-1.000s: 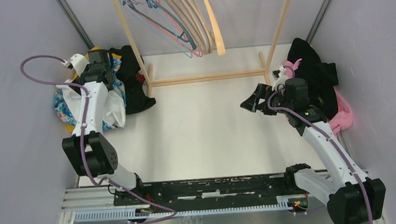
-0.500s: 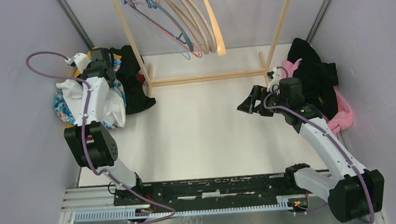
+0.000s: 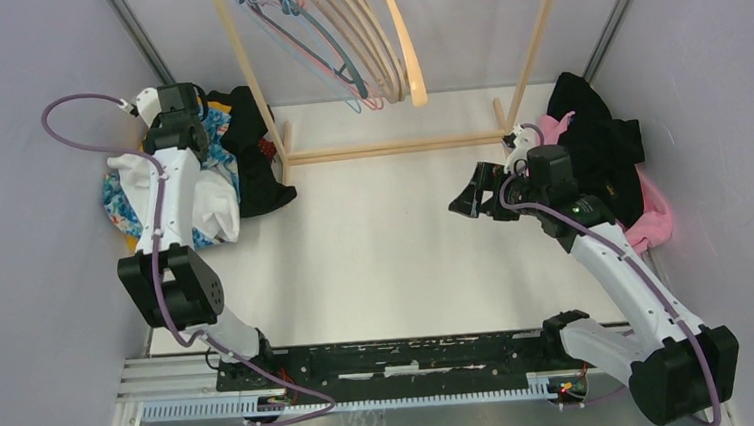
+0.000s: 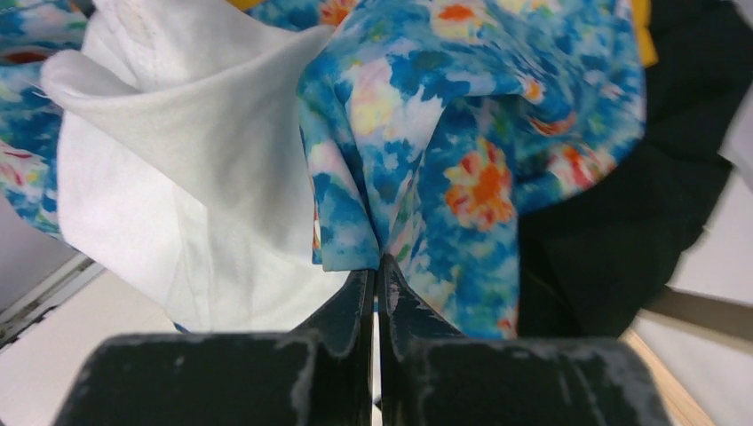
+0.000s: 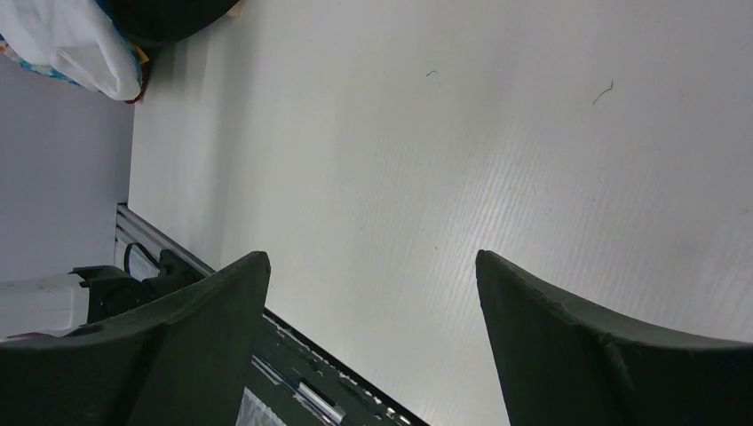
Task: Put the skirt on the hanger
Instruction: Pick up the skirt from the bin, then place the skirt at the center of the board.
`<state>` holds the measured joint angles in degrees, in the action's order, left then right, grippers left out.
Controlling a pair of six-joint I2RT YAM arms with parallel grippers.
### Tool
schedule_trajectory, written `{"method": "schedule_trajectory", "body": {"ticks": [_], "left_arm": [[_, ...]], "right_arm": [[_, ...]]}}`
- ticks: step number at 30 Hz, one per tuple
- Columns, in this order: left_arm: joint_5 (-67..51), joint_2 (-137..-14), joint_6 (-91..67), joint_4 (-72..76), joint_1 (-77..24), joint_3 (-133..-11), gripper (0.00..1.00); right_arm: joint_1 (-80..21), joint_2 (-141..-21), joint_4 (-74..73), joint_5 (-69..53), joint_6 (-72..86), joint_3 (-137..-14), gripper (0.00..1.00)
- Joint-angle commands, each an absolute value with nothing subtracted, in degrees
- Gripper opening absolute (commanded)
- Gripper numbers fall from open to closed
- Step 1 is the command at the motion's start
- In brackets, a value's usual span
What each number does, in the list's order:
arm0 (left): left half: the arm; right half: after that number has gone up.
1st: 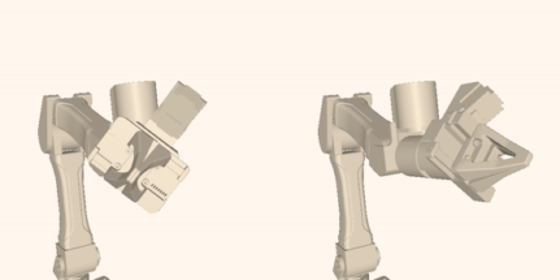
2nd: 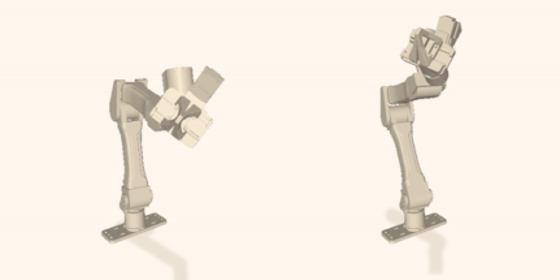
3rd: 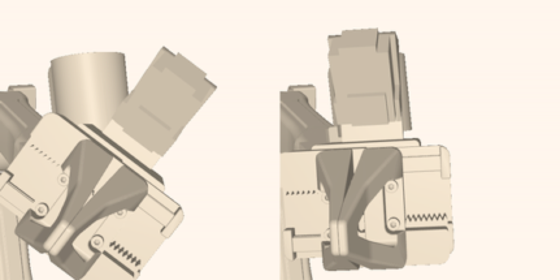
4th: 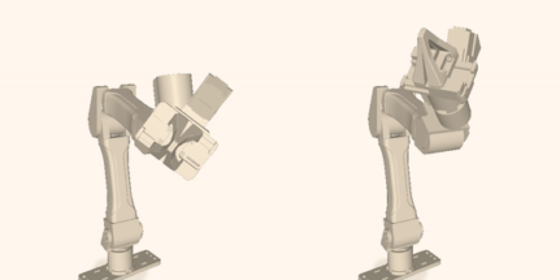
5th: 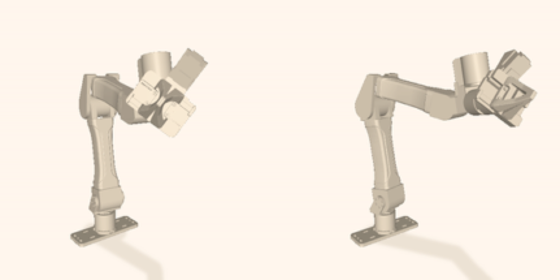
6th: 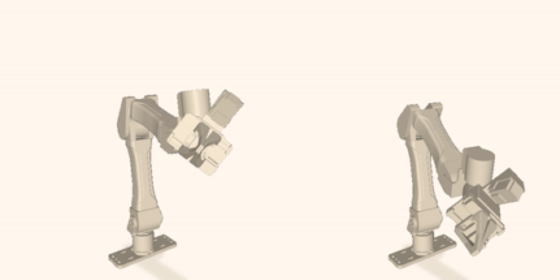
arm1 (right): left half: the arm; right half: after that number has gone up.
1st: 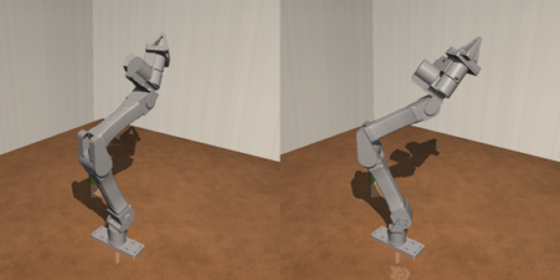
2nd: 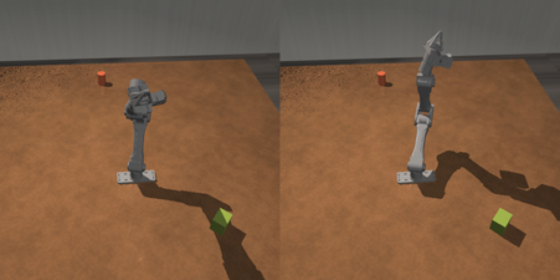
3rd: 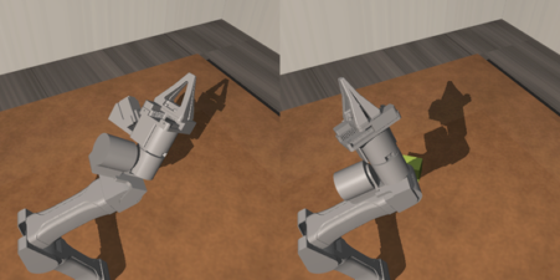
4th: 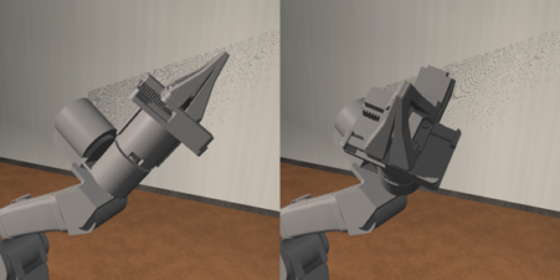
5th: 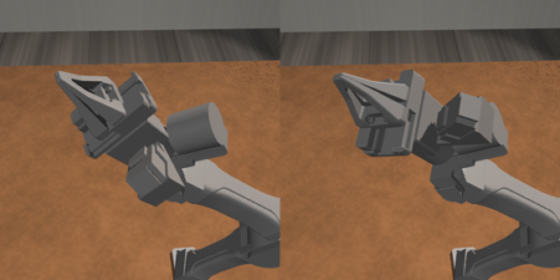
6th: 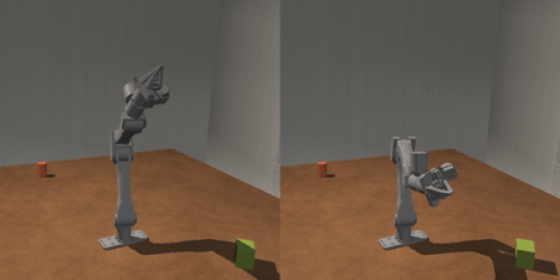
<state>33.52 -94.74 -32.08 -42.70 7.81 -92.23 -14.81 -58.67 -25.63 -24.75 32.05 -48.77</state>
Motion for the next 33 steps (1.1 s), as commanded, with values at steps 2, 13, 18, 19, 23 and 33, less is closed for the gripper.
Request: {"method": "schedule_trajectory", "body": {"ticks": [2,13,18,19,23,33], "left_arm": [[18.55,-83.51,-28.72,-41.04,8.13,-95.24,0.03],[-9.77,-70.31,-29.44,-47.56,8.04,-99.59,0.03],[-24.52,-67.75,-32.47,-46.72,8.07,-102.03,0.03],[-27.03,-67.32,-33.29,-46.35,8.08,-102.18,0.03],[-34.25,-64.48,-36.71,-42.84,7.27,-101.75,0.03],[-39.99,-60.28,-44.82,-30.12,-2.60,-89.56,0.03]], "right_arm": [[-15.36,-57.02,-26.80,-23.27,30.45,-53.08,0.91],[-15.46,-51.28,-31.81,-21.58,28.66,-54.81,0.92],[-15.42,-49.01,-33.47,-20.90,27.75,-54.84,0.92],[-15.46,-48.70,-33.68,-20.77,27.58,-54.88,0.92],[-15.47,-47.70,-34.34,-20.40,27.17,-55.19,0.92],[-15.45,-48.08,-32.20,-20.58,27.36,-54.53,0.91]]}}
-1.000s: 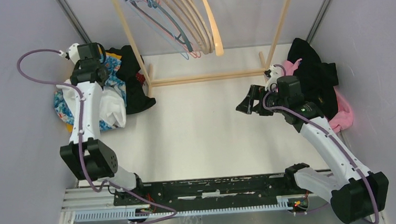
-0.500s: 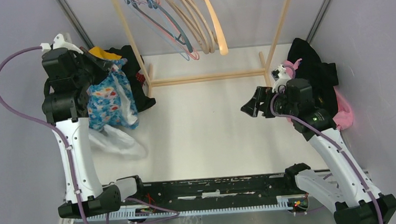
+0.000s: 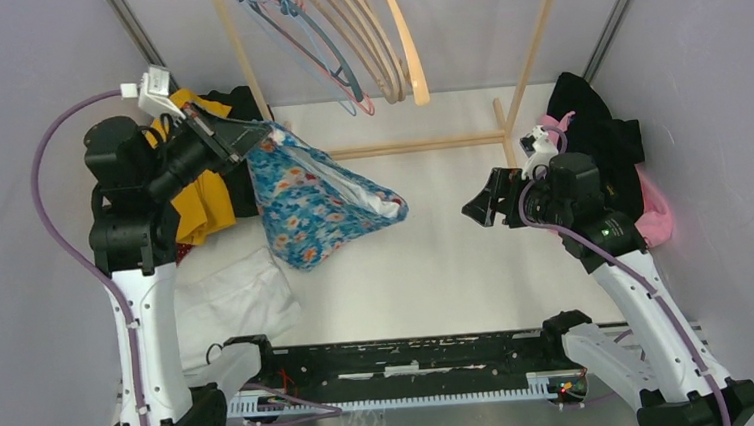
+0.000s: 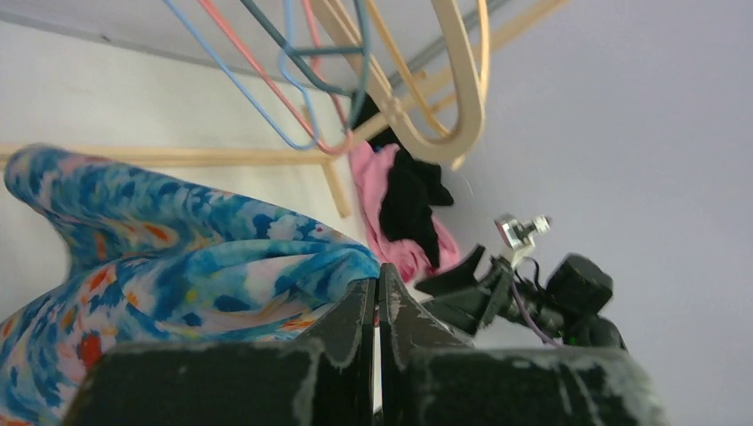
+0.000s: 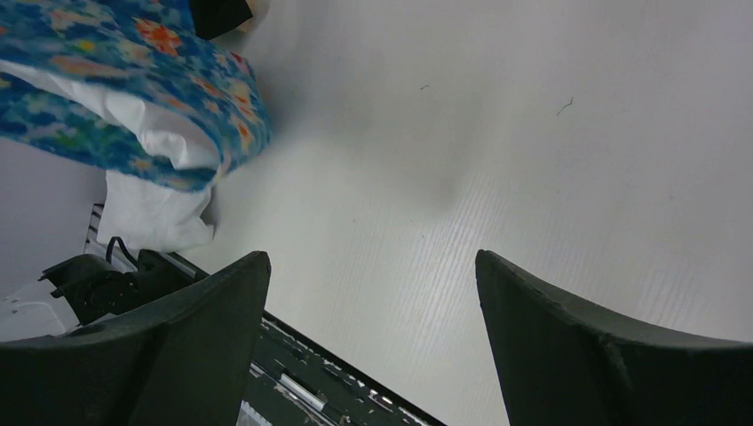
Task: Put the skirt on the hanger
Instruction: Place the skirt at the center of the board.
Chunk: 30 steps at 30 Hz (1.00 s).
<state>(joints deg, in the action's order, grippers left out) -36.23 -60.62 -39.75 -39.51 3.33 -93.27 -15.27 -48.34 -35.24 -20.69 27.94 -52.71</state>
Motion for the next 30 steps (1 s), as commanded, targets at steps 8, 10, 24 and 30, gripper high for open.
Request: {"method": "schedule_trajectory", "body": {"ticks": [8,10,24,30], "left_arm": [[-23.15,-66.10,-42.47,-29.01,-25.07,-87.10,0.03],[-21.00,-66.98,-42.28,-28.67,-27.11,-87.07,0.03],[-12.04,-80.91,-41.81,-22.66,-45.72,-87.57,0.03],[-1.55,-91.72,-37.74,-27.26,-48.78,-90.40,0.32]], "right_arm": [[-15.45,-49.17,-24.79,-28.10,28.92,-48.13,0.88],[-15.66,-49.50,-23.36,-32.75,28.75,-46.75,0.85],[-23.76,-38.58,-39.97,-7.12,25.45,-50.86,0.81],[-23.79,-37.87,-44.22,-6.47,24.46,-55.46,0.86]]}}
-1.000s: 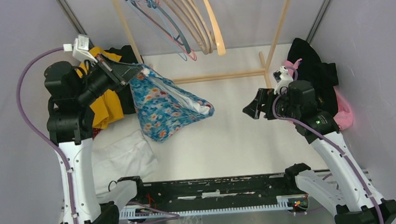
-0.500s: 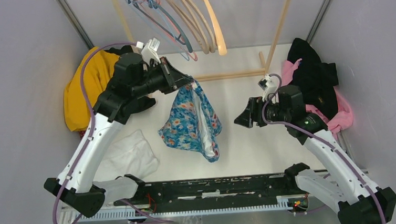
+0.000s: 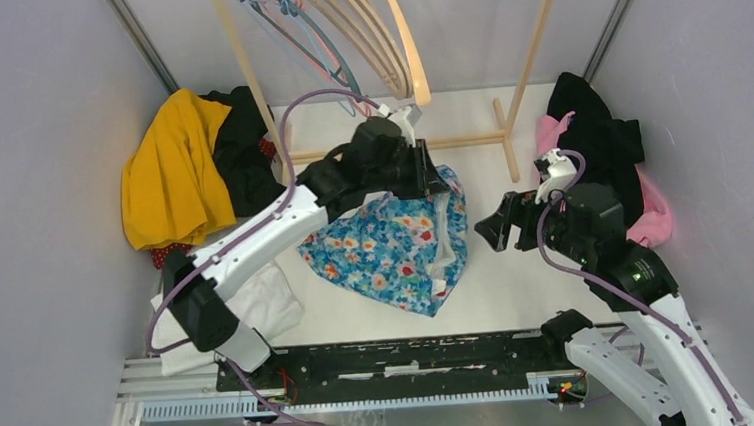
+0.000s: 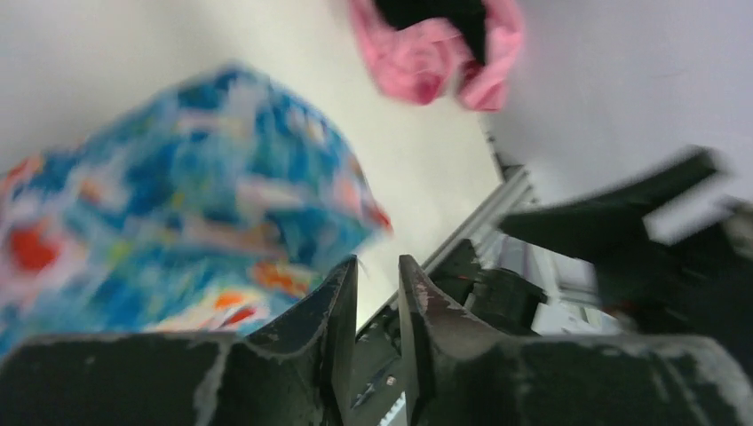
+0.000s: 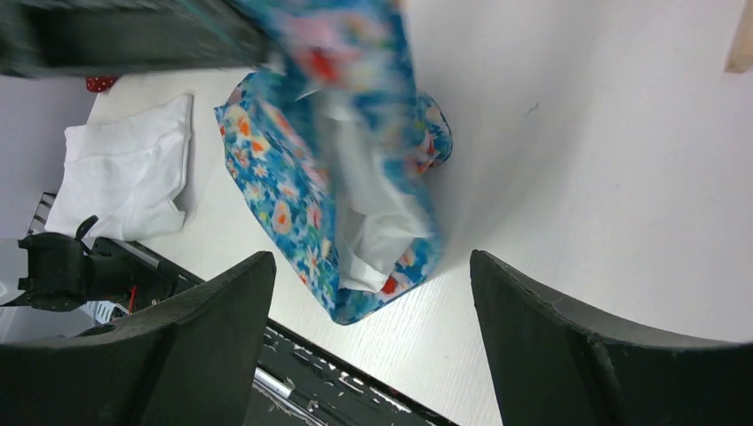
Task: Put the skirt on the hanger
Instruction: Place the skirt at the center of the board, then pick up the skirt from the center of the board.
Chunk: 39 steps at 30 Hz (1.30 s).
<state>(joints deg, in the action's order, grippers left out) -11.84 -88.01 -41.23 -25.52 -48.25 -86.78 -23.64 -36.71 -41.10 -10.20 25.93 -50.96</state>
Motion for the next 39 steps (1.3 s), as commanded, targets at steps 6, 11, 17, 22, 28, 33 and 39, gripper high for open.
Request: {"method": "schedule_trajectory", "body": {"ticks": [6,11,17,22,28,33,39], "left_arm": [[15.85,-85.07,-39.20,-37.14,-48.78,-84.55,0.72],[28.64,-75.07,-48.09,-49.70,-48.83,-77.38,0.99],[39.41,-66.51,-73.78,-68.74,-48.40,-66.18,0.99],[40.19,-60.79,-83.58,-70.55,-43.52,-55.89,0.99],[30.41,-59.29,-74.39,-61.30,-25.64,-46.92,0.99],[26.14,-64.10,-72.28,-56.12,-19.46,-43.81,0.99],[24.35,-72.17,-71.66,-51.90,-15.01,-41.91,0.99]], "right_arm": [[-23.76,-39.38,-43.63,-10.98,23.75,-55.28,0.87],[-23.79,-40.59,-42.99,-14.37,23.28,-54.97,0.87],[-23.78,-40.17,-40.90,-17.29,23.26,-52.11,0.86],[-23.79,-40.26,-40.15,-19.37,23.06,-50.80,0.86],[-23.77,-39.37,-40.70,-20.63,22.67,-50.74,0.87],[-23.81,-38.40,-40.27,-21.52,23.07,-49.55,0.87],[-23.74,-36.72,-41.07,-22.54,22.38,-49.30,0.87]]}}
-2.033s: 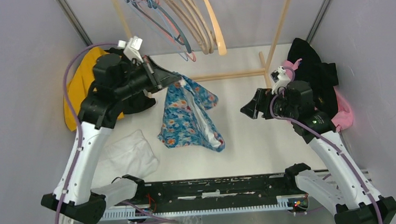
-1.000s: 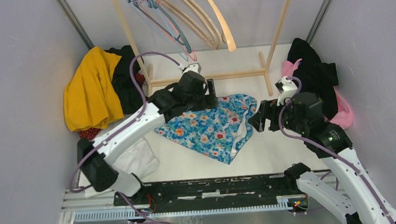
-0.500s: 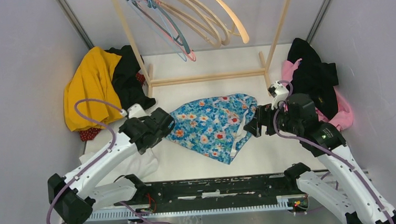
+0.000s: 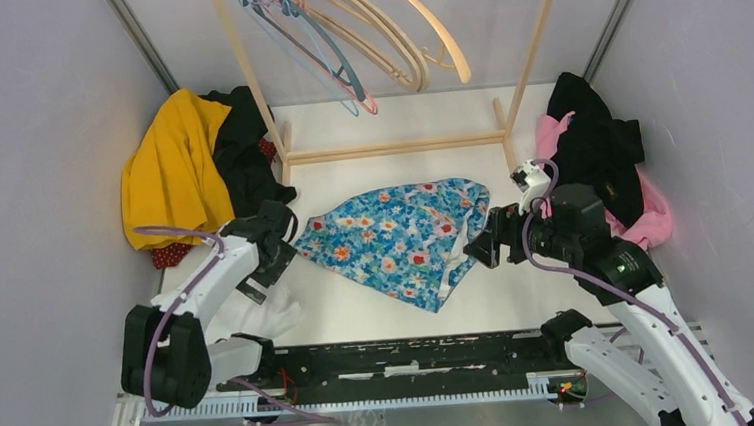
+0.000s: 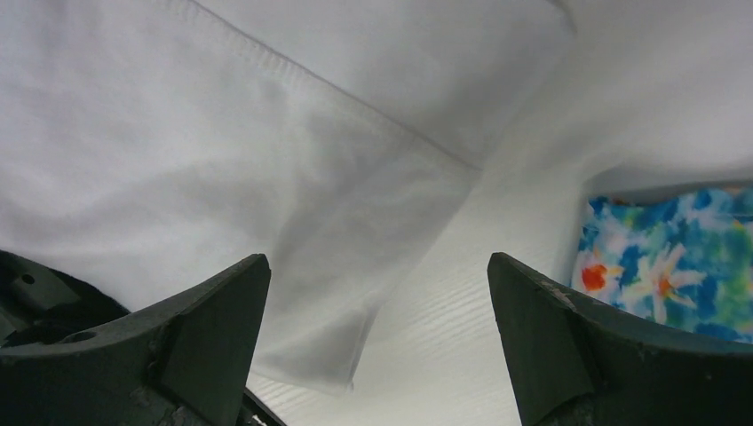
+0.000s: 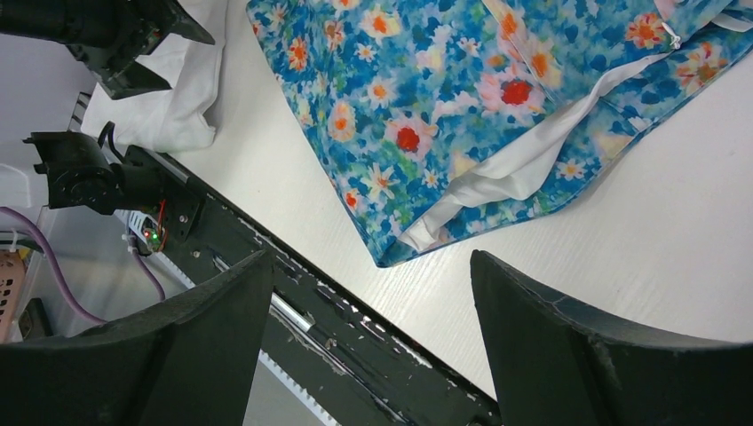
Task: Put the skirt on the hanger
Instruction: Pick up the skirt from the center of the board.
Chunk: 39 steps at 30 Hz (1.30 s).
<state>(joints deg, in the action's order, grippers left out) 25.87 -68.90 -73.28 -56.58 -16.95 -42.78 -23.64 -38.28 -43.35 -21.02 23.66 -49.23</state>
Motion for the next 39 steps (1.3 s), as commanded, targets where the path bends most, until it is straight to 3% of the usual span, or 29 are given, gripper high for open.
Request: {"method": "schedule_trajectory", "body": {"ticks": [1,7,11,15,20,25,33,39], "left_arm": [[24.28,-73.12,-71.39,-51.26,-14.70,-41.66,1.00],[27.48,-76.01,-73.63,-51.74,-13.92,-40.34,0.98],[28.83,-76.00,-73.94,-51.20,-13.62,-39.52,0.88],[28.72,-76.01,-73.07,-49.67,-13.30,-38.83,0.60],[29.66,-75.58,-71.36,-51.24,-13.09,-40.43,0.04],[29.51,-71.17,-63.44,-54.41,-13.02,-48.19,0.03],[26.55,-58.91,-44.20,-55.87,-13.07,-73.36,0.03],[35.42,-72.37,-38.28,-65.36,-12.93,-102.71,0.03]], "right_arm": [[-23.73,-36.47,-41.25,-22.77,22.13,-49.31,0.87],[-23.79,-35.70,-41.37,-23.39,21.29,-48.70,0.87],[-23.73,-35.44,-41.33,-23.82,21.16,-48.54,0.87],[-23.80,-35.11,-41.24,-23.89,21.09,-48.62,0.88],[-23.77,-34.89,-41.41,-23.98,20.91,-48.95,0.88],[-23.76,-35.11,-40.82,-24.42,21.37,-48.96,0.88],[-23.77,-36.99,-38.90,-25.52,22.67,-49.52,0.88],[-23.73,-38.35,-38.50,-25.81,23.39,-50.81,0.87]]}}
